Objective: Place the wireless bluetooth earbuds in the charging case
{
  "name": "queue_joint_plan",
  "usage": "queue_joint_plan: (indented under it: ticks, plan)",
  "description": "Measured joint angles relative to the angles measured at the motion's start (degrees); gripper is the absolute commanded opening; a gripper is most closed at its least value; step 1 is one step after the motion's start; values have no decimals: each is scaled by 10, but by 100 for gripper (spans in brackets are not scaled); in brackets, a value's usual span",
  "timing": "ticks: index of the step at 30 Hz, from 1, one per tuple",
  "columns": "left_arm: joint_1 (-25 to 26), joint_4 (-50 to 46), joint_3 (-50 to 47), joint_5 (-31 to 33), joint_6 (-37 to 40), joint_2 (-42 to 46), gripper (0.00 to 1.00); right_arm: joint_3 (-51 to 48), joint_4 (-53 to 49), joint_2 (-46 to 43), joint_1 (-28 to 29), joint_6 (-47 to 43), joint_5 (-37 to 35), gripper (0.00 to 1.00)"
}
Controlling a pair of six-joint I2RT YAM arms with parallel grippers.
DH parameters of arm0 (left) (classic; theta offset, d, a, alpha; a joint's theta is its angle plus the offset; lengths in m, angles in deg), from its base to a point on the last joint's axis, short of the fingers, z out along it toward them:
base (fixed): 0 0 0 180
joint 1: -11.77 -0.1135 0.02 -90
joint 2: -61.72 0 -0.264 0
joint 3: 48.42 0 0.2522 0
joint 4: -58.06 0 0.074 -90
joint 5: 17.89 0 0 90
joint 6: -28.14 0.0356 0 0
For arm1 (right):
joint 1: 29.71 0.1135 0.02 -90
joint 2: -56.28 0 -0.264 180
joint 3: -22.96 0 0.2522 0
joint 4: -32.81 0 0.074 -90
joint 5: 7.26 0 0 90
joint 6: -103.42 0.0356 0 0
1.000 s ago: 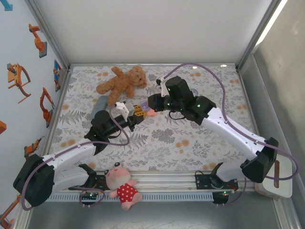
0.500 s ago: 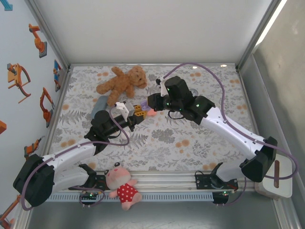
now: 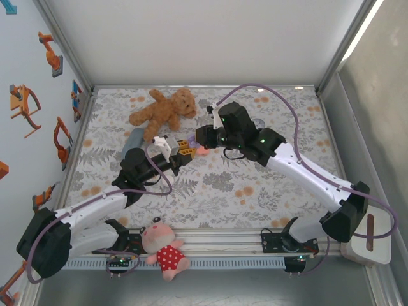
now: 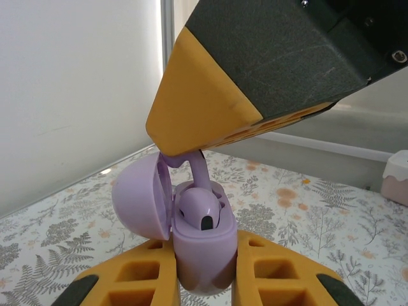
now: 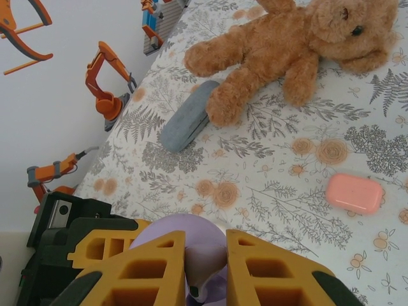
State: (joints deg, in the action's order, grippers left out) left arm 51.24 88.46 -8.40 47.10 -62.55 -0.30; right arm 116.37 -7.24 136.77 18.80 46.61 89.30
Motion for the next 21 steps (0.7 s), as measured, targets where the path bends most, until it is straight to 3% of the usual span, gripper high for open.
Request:
queue_joint_plan:
  ticks: [13, 21]
  plan:
    - [2, -2, 3, 5, 0, 1, 0, 0, -4, 0, 5, 0, -2, 22]
    - [2, -7, 3, 6, 0, 7, 0, 0, -14, 0, 5, -3, -7, 36]
